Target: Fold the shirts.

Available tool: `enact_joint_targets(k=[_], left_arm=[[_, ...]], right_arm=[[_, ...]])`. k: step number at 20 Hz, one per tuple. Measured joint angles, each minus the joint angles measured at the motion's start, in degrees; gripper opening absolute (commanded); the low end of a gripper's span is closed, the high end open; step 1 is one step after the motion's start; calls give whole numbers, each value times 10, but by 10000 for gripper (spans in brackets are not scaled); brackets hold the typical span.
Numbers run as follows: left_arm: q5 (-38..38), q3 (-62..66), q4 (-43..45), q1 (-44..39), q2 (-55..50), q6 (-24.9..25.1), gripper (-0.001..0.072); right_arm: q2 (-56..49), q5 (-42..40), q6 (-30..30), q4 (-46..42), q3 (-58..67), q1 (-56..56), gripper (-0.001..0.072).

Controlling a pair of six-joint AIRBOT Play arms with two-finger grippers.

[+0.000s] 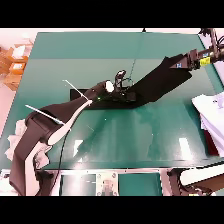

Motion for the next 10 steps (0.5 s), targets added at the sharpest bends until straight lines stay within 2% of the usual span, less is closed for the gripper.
enact_joint_targets(k=[3,5,7,10], left_arm=[[1,2,-11,-2,-2,0,27],[-39,19,-12,11,-2,3,27],[-121,58,-3,40,-1,12,26],[-291,143,51,96,2,8,26]], right_arm=[[5,1,0,10,11,13,18],[6,1,5,10,15,14,19],[7,4,8,20,17,19,19],[8,7,23,35,18,39,19]])
